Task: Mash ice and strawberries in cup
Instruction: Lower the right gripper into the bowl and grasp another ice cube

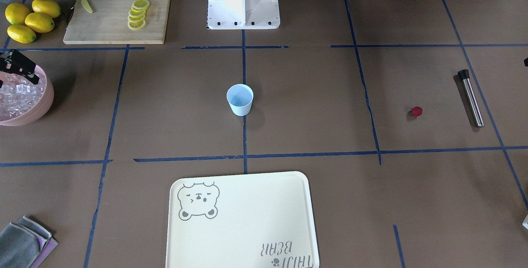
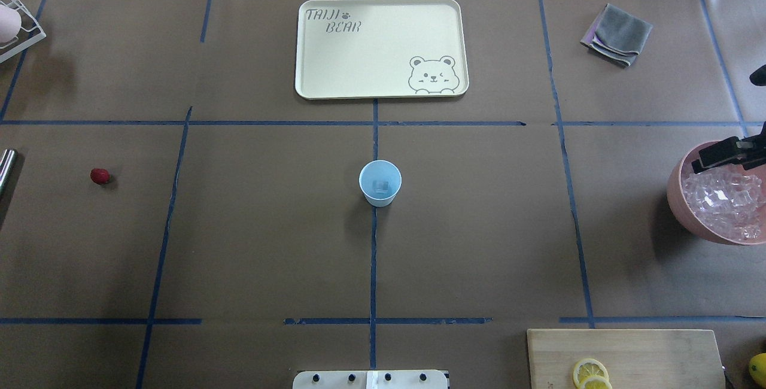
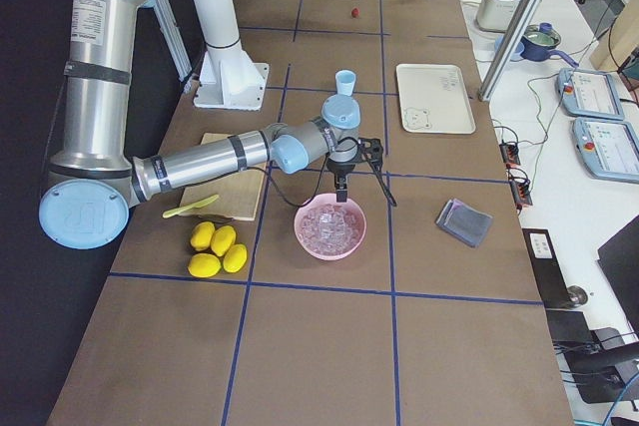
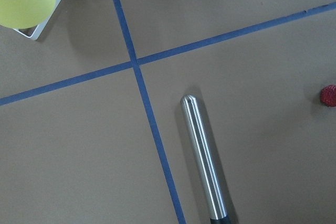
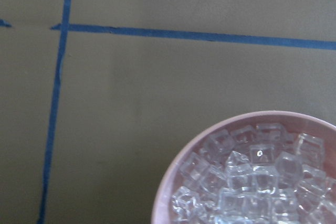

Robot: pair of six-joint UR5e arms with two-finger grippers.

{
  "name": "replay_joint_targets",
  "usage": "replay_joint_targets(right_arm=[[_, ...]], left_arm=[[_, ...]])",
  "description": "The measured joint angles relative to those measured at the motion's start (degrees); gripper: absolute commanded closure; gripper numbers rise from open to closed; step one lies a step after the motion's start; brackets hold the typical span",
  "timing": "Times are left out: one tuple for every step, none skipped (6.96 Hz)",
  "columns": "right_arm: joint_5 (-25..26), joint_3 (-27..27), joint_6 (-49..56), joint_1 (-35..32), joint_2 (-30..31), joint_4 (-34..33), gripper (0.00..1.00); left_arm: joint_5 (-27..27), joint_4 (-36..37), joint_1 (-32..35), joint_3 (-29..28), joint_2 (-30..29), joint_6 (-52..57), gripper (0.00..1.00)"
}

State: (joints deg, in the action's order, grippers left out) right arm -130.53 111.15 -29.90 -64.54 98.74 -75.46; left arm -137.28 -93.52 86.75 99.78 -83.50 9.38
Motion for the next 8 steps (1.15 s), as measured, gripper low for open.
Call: replay_joint_targets(right_arm=[[0.04, -1.89, 4.36, -0.08, 0.57, 0.08, 0.03], [0.12, -3.05, 6.04, 0.20, 0.51, 0.11, 0.09], [0.77, -3.58, 6.69, 0.94, 0.27, 0.13, 0.10], [1.96, -3.76, 7.60, 1.88, 0.13, 0.11, 0.10], [3.00, -3.80, 8.96, 2.85, 0.09, 0.08, 0.12], [4.17, -3.82, 10.08, 4.06, 0.12, 0.06, 0.12], [5.42, -3.86, 10.92, 5.08, 0.36, 0.03, 0.13], [6.16, -3.93, 11.45, 5.63, 0.64, -0.01, 0.16]], left_arm=[[0.00, 0.00, 0.00, -0.23, 0.03, 0.02, 0.00], [0.00, 0.00, 0.00, -0.35, 0.11, 0.03, 0.00], [0.00, 0.00, -0.02, -0.42, 0.26, 0.05, 0.00], [0.00, 0.00, -0.04, -0.48, 0.43, 0.07, 0.00], [0.00, 0.00, -0.04, -0.52, 0.51, 0.05, 0.00], [0.00, 0.00, -0.06, -0.54, 0.62, 0.04, 0.00], [0.00, 0.00, -0.08, -0.55, 0.73, 0.03, 0.00], [0.00, 0.00, -0.08, -0.55, 0.76, 0.03, 0.00]])
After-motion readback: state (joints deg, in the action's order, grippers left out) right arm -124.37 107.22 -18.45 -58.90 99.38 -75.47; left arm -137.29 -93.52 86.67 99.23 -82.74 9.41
